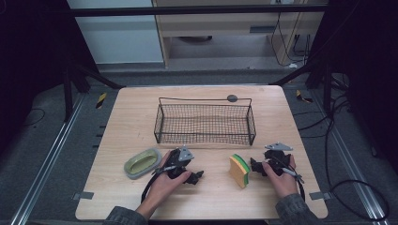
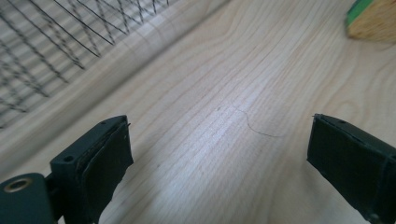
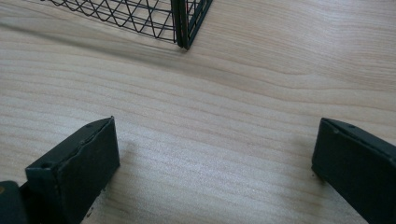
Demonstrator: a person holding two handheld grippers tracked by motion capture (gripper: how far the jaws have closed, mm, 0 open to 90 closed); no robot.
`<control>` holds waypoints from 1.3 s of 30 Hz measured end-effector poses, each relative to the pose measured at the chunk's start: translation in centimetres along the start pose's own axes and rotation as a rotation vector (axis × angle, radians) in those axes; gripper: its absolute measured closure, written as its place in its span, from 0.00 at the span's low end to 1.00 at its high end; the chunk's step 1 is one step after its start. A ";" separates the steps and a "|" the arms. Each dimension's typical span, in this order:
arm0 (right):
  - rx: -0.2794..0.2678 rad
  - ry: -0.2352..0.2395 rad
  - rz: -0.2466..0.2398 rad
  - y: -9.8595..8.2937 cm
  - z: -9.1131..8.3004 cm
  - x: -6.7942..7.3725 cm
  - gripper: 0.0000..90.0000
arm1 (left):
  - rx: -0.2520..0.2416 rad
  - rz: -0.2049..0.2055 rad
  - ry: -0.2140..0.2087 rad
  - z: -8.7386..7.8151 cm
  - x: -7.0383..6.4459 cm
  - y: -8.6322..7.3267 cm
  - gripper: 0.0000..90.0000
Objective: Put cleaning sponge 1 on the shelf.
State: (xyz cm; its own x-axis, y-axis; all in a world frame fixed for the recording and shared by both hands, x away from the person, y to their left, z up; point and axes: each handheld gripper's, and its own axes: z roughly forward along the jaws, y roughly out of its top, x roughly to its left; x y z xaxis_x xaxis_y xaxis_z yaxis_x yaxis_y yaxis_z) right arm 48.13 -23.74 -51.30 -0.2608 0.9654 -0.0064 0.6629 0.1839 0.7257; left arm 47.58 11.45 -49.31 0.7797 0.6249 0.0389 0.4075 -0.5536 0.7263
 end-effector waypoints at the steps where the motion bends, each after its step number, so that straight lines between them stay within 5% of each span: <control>1: 0.001 0.004 0.005 -0.1 -0.1 0.0 0.01 | -0.018 0.004 0.008 -0.8 0.0 0.2 0.06; 7: 0.003 0.016 -0.007 0.1 0.1 -0.1 0.00 | -0.071 0.019 0.037 -4.1 1.5 1.8 0.06; 11: 0.003 0.020 -0.009 0.1 0.1 -0.2 0.00 | -0.017 0.063 0.074 -5.1 2.9 2.4 0.06; 16: 0.004 0.025 -0.015 0.1 0.1 -0.3 0.00 | 0.090 0.037 0.115 -7.2 5.9 2.2 0.06; 25: 0.005 0.028 -0.028 0.2 0.2 -0.8 0.00 | 0.185 0.014 0.185 -10.8 8.9 1.1 0.06; 30: 0.003 0.011 -0.003 -0.2 -0.1 -2.2 0.01 | 0.213 -0.001 0.186 -12.1 10.2 0.0 0.06; 39: 0.001 0.013 -0.001 -0.2 -0.2 -2.3 0.01 | 0.268 -0.003 0.162 -12.5 11.7 0.2 0.08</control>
State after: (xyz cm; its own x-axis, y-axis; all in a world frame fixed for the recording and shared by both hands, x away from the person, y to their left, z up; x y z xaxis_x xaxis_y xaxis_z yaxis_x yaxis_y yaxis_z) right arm 48.48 -25.99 -51.29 -0.2705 0.9627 0.0013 0.6635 0.1855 0.7248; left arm 50.84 25.58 -40.15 0.7009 0.6947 0.1616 0.5377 -0.6635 0.5202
